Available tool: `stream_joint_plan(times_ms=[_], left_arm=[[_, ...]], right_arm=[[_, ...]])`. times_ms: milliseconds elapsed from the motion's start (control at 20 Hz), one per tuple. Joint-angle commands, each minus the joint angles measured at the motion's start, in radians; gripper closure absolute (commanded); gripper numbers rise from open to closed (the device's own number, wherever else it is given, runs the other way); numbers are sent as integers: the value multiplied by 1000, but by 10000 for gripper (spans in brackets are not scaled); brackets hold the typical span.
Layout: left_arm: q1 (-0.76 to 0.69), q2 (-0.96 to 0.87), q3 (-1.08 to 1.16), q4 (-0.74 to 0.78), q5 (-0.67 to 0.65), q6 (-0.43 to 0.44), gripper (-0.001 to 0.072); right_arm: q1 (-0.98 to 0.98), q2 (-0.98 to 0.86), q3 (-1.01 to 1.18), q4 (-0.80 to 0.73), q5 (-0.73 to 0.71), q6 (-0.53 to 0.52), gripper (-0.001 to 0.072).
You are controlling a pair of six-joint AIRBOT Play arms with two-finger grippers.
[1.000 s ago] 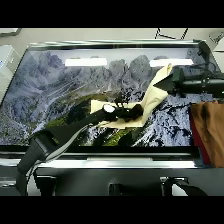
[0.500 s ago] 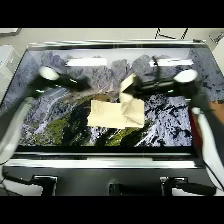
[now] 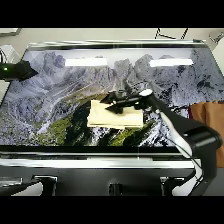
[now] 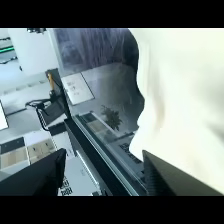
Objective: Fold the clothes and pants, and hang the long-sleeved shirts on hangers.
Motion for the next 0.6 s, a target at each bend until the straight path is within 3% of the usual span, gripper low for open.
stream_joint_plan(times_ms=[0, 150, 200, 300, 550], left_arm=[[15, 18, -24, 9, -22, 29, 684], [15, 18, -38, 9, -23, 39, 684], [15, 18, -38, 9, -23, 39, 684], [12, 18, -38, 8, -23, 39, 684], [-6, 18, -38, 4, -23, 38, 683]], right_arm=[[-209, 72, 1, -190, 135, 44, 147], [-417, 169, -4, -679, 243, 238, 69], [-453, 178, -18, -778, 274, 276, 69], [-476, 174, -85, -781, 267, 256, 70], [-389, 91, -203, -496, 92, 40, 91]])
